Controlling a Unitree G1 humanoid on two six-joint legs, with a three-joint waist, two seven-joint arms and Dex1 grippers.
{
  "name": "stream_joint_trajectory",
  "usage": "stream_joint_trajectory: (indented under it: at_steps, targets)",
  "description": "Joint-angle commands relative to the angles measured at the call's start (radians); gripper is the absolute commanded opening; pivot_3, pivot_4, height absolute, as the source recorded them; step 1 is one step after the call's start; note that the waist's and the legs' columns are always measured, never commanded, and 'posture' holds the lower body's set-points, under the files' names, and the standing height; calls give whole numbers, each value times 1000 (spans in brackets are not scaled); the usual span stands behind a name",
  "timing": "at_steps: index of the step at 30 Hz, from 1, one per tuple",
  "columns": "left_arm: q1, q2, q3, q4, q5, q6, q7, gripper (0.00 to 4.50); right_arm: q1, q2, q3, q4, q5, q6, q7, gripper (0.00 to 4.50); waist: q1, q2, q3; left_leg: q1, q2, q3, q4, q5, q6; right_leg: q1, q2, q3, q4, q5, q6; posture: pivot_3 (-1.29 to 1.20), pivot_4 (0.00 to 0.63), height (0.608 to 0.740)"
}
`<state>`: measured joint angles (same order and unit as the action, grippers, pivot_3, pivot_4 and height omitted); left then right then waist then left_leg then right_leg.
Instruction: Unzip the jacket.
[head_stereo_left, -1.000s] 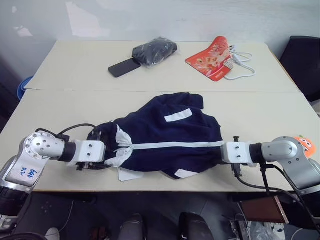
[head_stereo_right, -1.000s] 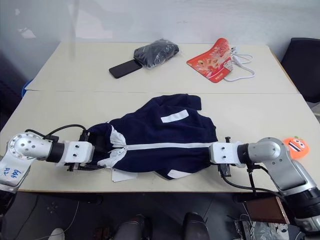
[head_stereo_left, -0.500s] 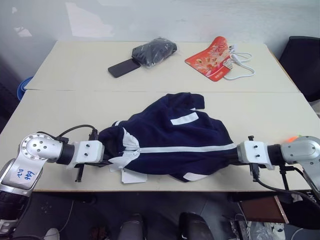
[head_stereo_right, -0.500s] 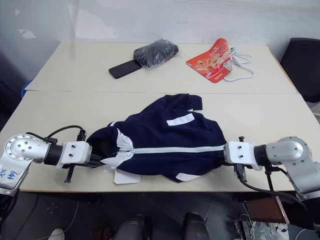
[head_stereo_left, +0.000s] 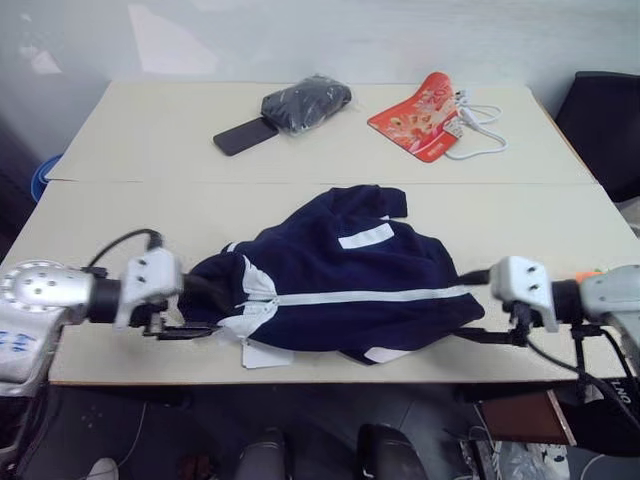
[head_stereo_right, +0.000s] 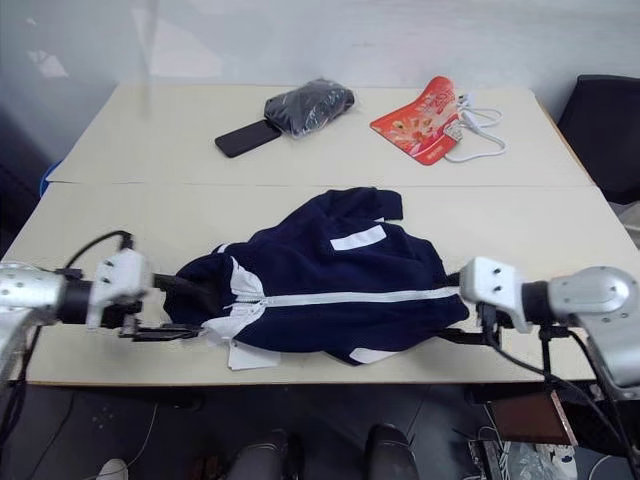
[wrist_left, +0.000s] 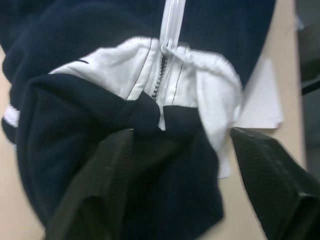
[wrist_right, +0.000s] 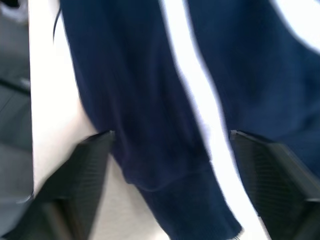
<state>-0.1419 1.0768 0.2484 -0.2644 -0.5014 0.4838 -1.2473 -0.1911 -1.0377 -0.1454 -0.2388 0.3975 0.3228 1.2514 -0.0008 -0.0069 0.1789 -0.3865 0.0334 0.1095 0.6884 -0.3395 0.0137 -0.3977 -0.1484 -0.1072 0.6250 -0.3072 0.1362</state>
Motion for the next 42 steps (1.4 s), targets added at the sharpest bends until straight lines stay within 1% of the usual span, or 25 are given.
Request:
stream_joint_trajectory:
  at_steps: [1, 3, 6, 7, 11, 13, 15, 19, 25, 32, 36, 39, 42]
  targets:
    - [89, 49, 145, -153, -235, 229, -60, 4480, 28, -26, -137, -130, 262, 234, 12, 4500, 0, 0, 0, 0, 0, -3, 0, 0, 0, 0, 0, 0, 0, 0, 0, 0, 150, 740]
    - [156, 60, 164, -215, -270, 270, -70, 4480, 53, -44, -184, -195, 388, 354, 20, 4500, 0, 1, 0, 0, 0, -4, 0, 0, 0, 1, 0, 0, 0, 0, 0, 0, 150, 740]
    - [242, 60, 112, -261, -187, 226, -48, 4480, 73, -54, -202, -254, 489, 442, 13, 4500, 2, 1, 0, 1, -1, -4, 0, 0, 0, 2, 0, 0, -1, 0, 0, 0, 150, 740]
    - [255, 53, 72, -259, -144, 212, -16, 4480, 83, -52, -203, -284, 514, 462, 3, 4500, 4, 1, 0, 1, -1, -5, 0, 0, 0, 3, 0, 0, -1, 0, 0, 0, 150, 740]
    - [208, -27, -55, -182, 6, 123, 131, 4480, 109, -27, -193, -355, 553, 493, -61, 4500, 11, 1, 0, 1, -2, -5, 0, -1, 1, 4, 0, 0, -3, 0, 0, 0, 150, 740]
    - [157, -84, -85, -134, 41, 84, 186, 4480, 113, -11, -189, -366, 561, 497, -94, 4500, 17, 1, 0, 1, -2, -5, 0, -1, 1, 4, 0, 0, -2, 0, 0, 0, 150, 740]
    - [117, -118, -99, -101, 61, 67, 214, 4480, 120, -3, -190, -374, 567, 498, -112, 4500, 23, 0, 0, 1, -2, -5, 0, -1, 1, 3, 0, 0, -2, 0, 0, 0, 150, 740]
    - [82, -142, -128, -76, 57, 61, 204, 4480, 136, 6, -197, -385, 579, 491, -135, 4500, 25, 0, 0, 1, -2, -5, 2, -2, 2, 3, 0, 0, -2, 0, 0, 0, 150, 740]
    - [28, -190, -210, -43, 83, 44, 212, 4480, 141, 28, -178, -390, 559, 467, -172, 4500, 26, 0, 0, 1, -2, -5, 2, -2, 2, 4, 0, 0, -2, 0, 0, 0, 150, 740]
    - [-35, -245, -271, -15, 93, 79, 240, 4480, 142, 42, -168, -396, 539, 442, -197, 4500, 27, 0, 0, 1, -2, -5, 3, -3, 2, 4, 0, -1, -2, 0, 0, 0, 150, 740]
    - [-19, -221, -274, -48, 80, 91, 206, 4480, 140, 42, -167, -396, 530, 429, -203, 4500, 27, 0, 0, 1, -2, -5, 4, -3, 3, 4, 0, -1, -2, 0, 0, 0, 150, 740]
    - [6, -191, -258, -55, 97, 69, 197, 4480, 140, 42, -165, -396, 527, 422, -206, 4500, 26, 0, 0, 1, -2, -5, 4, -3, 2, 4, 0, -1, -2, 0, 0, 0, 150, 740]
    - [36, -165, -232, -80, 83, 78, 191, 4480, 142, 45, -161, -396, 520, 416, -209, 4500, 25, 0, 0, 1, -2, -5, 4, -3, 2, 4, 0, -1, -2, 0, 0, 0, 150, 740]
